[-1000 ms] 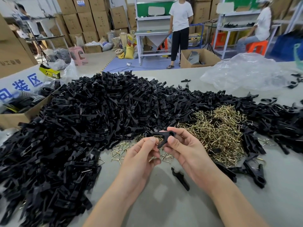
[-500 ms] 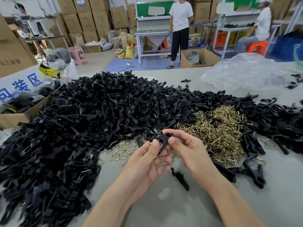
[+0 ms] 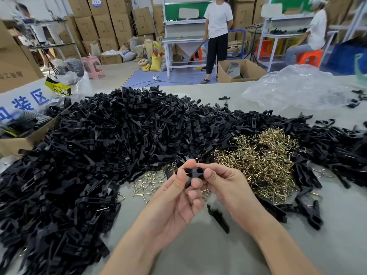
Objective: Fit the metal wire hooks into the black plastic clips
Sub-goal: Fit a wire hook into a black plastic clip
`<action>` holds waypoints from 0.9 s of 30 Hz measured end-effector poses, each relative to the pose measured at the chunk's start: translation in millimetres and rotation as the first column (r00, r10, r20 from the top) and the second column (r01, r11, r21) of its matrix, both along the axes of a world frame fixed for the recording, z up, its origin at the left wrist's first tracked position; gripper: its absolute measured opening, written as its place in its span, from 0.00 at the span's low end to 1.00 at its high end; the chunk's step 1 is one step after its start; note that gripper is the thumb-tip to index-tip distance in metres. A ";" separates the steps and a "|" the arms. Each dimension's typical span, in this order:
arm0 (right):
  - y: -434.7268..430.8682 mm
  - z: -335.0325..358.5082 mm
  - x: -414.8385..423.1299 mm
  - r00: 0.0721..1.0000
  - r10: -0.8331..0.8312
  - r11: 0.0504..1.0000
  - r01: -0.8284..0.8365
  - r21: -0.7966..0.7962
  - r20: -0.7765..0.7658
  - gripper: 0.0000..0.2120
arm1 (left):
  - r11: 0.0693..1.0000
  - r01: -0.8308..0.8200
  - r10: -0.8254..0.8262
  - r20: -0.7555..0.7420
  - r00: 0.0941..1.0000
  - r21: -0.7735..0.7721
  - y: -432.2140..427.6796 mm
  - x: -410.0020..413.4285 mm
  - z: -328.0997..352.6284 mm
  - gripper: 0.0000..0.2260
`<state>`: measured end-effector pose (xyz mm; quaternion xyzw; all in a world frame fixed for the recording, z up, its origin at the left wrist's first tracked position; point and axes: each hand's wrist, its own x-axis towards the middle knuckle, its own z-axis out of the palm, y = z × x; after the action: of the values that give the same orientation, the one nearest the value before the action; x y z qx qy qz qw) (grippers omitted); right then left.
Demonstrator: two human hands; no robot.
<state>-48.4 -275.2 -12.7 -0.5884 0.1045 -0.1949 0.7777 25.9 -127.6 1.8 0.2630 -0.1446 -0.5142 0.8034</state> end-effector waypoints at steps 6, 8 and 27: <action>-3.1 -2.1 -0.3 0.999 0.039 0.999 -0.039 -0.031 -0.007 0.17 | 0.998 -0.013 0.013 -0.005 1.000 0.054 0.5 -1.5 0.0 0.09; -3.9 -1.6 -0.7 0.999 0.051 0.998 -0.052 -0.045 -0.014 0.17 | 0.998 -0.017 0.018 -0.003 1.000 0.066 0.5 -2.5 0.6 0.08; -0.2 2.7 -1.8 0.997 0.074 0.997 -0.074 0.010 -0.011 0.14 | 0.940 -0.214 0.132 0.294 0.946 0.266 -4.9 14.8 -0.8 0.24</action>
<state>-50.2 -275.4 -10.1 -0.5892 0.0881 -0.1623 0.7866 40.7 -132.6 1.0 0.4594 -0.1517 -0.4156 0.7702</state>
